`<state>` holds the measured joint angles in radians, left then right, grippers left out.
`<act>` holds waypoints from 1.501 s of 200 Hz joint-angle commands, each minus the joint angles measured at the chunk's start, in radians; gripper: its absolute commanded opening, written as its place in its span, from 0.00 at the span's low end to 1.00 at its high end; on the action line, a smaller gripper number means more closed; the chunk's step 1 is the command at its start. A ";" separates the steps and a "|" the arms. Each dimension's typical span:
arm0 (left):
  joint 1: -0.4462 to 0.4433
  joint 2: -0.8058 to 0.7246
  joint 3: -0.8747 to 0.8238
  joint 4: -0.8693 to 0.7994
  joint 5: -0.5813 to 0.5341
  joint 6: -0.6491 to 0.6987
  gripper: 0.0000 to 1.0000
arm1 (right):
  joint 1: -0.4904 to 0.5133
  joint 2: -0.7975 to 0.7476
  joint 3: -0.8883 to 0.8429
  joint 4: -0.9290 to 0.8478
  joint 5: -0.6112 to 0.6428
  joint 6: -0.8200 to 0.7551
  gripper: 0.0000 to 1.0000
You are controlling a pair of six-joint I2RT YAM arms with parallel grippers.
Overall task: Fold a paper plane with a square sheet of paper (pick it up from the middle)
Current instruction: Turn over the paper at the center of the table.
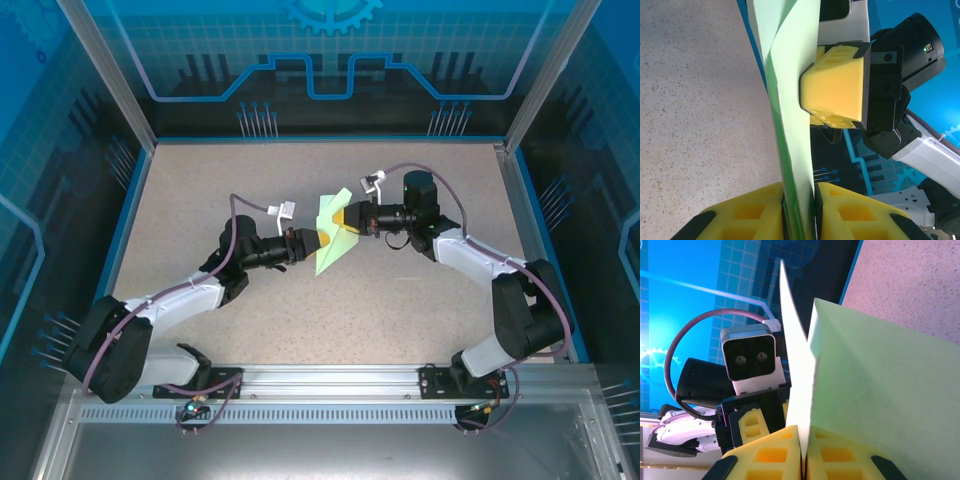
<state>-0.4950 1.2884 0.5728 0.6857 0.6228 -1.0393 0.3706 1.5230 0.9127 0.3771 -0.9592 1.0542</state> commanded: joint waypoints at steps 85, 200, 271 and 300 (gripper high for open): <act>-0.002 -0.086 0.036 -0.332 -0.113 0.205 0.11 | -0.098 -0.149 0.001 -0.443 0.182 -0.270 0.38; -0.213 0.214 0.574 -1.482 -1.294 0.570 0.11 | -0.165 -0.394 -0.150 -0.734 0.660 -0.425 0.86; -0.262 0.586 0.778 -1.640 -1.419 0.488 0.12 | -0.182 -0.417 -0.207 -0.750 0.687 -0.421 0.87; -0.298 0.711 0.864 -1.673 -1.424 0.479 0.12 | -0.195 -0.420 -0.221 -0.756 0.698 -0.423 0.87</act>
<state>-0.7616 1.9297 1.3712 -0.9081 -0.7536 -0.5289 0.2020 1.1198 0.7086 -0.3550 -0.2859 0.6487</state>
